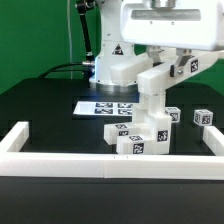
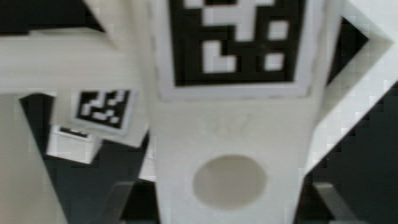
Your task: Assemble chair
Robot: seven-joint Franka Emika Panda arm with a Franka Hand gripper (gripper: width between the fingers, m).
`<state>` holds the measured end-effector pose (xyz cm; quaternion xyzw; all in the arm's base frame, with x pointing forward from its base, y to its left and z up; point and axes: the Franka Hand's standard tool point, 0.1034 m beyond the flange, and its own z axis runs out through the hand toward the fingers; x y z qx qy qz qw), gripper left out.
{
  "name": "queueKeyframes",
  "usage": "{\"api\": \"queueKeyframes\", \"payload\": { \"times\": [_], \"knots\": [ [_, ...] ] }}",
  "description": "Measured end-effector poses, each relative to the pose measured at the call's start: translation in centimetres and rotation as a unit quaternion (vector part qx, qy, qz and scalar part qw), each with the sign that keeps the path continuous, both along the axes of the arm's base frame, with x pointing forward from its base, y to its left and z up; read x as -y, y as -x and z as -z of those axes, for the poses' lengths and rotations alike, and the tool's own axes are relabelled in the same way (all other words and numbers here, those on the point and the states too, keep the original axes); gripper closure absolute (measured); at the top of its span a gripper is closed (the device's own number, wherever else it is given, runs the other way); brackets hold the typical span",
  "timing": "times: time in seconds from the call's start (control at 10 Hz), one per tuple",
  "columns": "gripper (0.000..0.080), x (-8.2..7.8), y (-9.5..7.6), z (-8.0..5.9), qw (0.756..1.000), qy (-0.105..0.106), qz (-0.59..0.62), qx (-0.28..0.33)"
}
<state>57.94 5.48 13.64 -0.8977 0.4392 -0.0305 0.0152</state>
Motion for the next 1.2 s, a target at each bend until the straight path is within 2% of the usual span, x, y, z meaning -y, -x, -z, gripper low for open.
{"api": "queueKeyframes", "payload": {
  "times": [0.3,0.8,1.1,1.2],
  "knots": [
    [0.0508,-0.2,0.1,0.4,1.000,0.001,-0.002,0.005],
    [0.0508,1.4,0.3,0.2,1.000,0.004,0.005,-0.012],
    [0.0508,1.1,0.3,0.6,1.000,0.005,0.003,-0.011],
    [0.0508,1.7,0.4,0.6,1.000,0.006,0.007,-0.015]
  ]
}}
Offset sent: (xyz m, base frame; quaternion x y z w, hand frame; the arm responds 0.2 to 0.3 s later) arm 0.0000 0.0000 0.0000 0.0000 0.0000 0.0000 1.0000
